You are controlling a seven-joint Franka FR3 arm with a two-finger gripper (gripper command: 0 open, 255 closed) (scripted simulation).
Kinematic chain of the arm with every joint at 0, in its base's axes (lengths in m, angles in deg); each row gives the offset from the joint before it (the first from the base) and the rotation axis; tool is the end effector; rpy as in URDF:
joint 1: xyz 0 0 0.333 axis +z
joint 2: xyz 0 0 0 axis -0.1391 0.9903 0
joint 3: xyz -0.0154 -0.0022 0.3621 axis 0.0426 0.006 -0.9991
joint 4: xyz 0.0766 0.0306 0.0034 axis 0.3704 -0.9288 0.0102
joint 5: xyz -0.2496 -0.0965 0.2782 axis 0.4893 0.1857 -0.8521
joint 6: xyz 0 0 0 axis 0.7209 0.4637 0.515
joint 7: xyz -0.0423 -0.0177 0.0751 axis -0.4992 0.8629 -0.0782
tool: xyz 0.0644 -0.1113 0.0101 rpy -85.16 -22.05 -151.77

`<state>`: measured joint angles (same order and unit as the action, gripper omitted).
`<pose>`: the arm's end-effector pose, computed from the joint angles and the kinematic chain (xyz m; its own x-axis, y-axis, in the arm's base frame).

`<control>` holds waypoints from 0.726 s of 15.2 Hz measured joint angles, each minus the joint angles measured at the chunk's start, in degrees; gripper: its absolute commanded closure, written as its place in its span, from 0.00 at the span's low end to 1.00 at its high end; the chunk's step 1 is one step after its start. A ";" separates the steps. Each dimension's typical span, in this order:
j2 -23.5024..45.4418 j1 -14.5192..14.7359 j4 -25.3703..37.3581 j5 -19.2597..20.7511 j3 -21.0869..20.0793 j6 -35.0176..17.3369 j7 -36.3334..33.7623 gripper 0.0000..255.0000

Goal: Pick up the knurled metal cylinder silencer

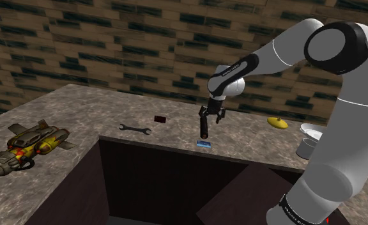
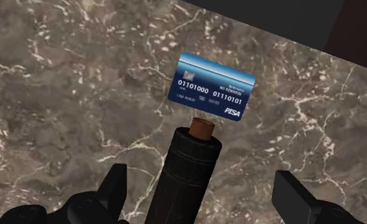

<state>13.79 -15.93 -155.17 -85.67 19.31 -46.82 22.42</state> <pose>0.5384 -0.1260 0.3199 0.8550 -0.5175 -0.0346 -0.5185 -0.8545 -0.0301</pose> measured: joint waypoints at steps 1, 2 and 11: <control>1.65 -0.32 1.60 -0.21 0.23 -0.31 -0.03 0.00; 3.80 -0.64 3.29 -0.52 0.40 -1.09 -0.05 0.00; 19.39 -2.96 16.64 -2.84 0.98 -5.32 -0.98 0.00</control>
<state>33.18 -18.89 -138.53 -88.51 20.29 -52.14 21.44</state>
